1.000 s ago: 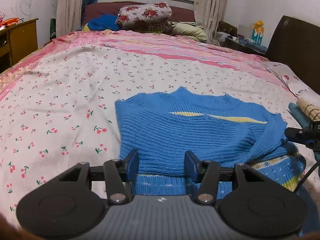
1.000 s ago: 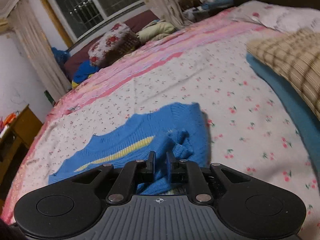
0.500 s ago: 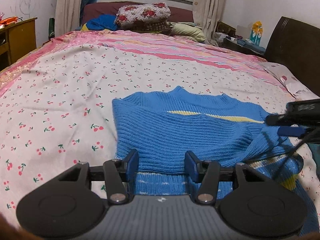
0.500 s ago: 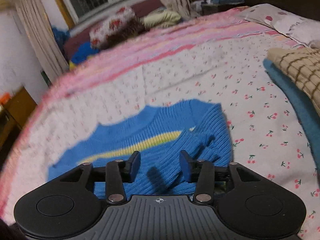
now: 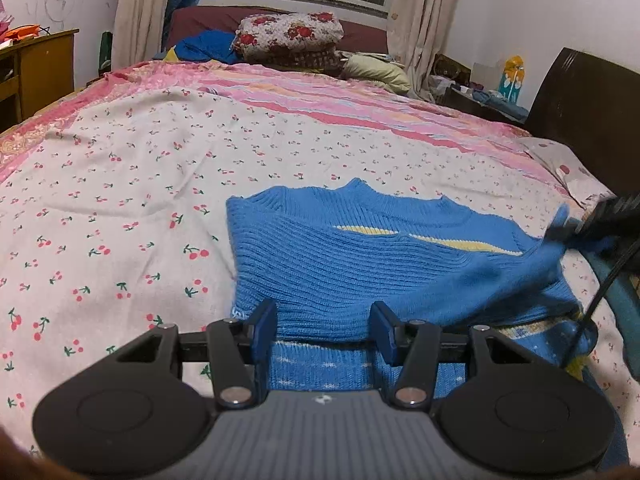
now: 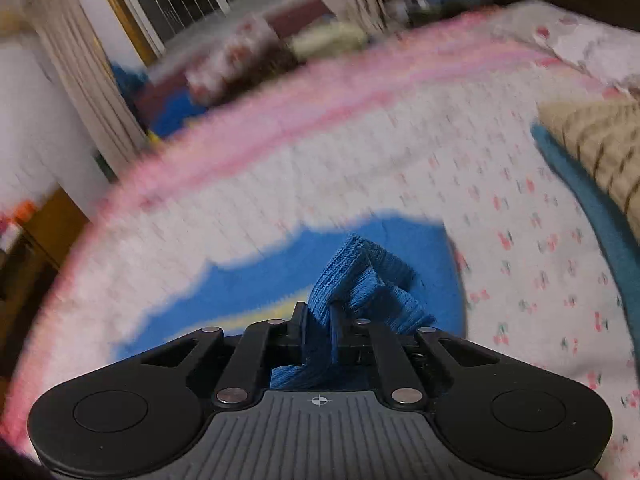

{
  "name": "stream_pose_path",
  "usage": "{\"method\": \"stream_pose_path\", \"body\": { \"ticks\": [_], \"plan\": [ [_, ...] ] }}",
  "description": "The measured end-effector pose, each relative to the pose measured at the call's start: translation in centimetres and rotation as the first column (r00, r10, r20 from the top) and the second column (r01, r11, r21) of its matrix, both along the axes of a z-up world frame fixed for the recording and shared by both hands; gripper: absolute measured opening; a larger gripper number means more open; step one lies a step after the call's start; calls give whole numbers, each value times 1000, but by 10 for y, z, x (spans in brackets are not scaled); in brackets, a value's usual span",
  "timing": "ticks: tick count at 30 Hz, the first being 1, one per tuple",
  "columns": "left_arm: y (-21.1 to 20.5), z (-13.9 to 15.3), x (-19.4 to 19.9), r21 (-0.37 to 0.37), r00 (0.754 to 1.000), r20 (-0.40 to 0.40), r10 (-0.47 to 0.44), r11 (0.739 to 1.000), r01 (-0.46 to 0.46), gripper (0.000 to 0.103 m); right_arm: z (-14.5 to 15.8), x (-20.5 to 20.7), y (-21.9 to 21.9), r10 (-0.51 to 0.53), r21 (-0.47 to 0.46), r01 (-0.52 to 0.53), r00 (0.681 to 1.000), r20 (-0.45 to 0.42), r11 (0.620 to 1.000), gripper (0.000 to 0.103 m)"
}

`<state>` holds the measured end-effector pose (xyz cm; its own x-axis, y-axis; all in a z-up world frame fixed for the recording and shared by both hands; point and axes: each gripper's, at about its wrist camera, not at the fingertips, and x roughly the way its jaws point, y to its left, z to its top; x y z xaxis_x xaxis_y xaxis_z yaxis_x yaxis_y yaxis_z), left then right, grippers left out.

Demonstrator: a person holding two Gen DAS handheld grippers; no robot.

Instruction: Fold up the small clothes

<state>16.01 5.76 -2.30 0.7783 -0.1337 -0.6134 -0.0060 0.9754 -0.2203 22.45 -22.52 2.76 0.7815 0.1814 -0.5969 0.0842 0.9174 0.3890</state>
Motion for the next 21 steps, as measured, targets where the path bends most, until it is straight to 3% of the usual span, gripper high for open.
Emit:
{"method": "stream_pose_path", "body": {
  "ticks": [3, 5, 8, 16, 18, 21],
  "plan": [
    [-2, -1, 0, 3, 1000, -1, -5, 1000, 5, 58, 6, -15, -8, -9, 72, 0, 992, 126, 997, 11],
    [-4, -3, 1, 9, 1000, -9, -9, 1000, 9, 58, -7, -12, -13, -45, 37, 42, 996, 75, 998, 17],
    [-5, -6, 0, 14, 1000, -16, -20, 1000, 21, 58, -30, -11, -20, -107, -45, 105, 993, -54, 993, 18],
    [-2, -1, -1, -6, 1000, -1, -12, 1000, 12, 58, -13, -21, -17, -101, -96, 98, 995, -24, 991, 32],
    [-2, 2, 0, -7, 1000, 11, -6, 1000, 6, 58, -13, -12, -17, -98, -115, 94, 995, -22, 989, 45],
    [-1, 4, 4, -3, 1000, 16, 0, 1000, 0, 58, -26, 1, -14, -93, -154, 82, 994, -62, 985, 46]
  ]
}}
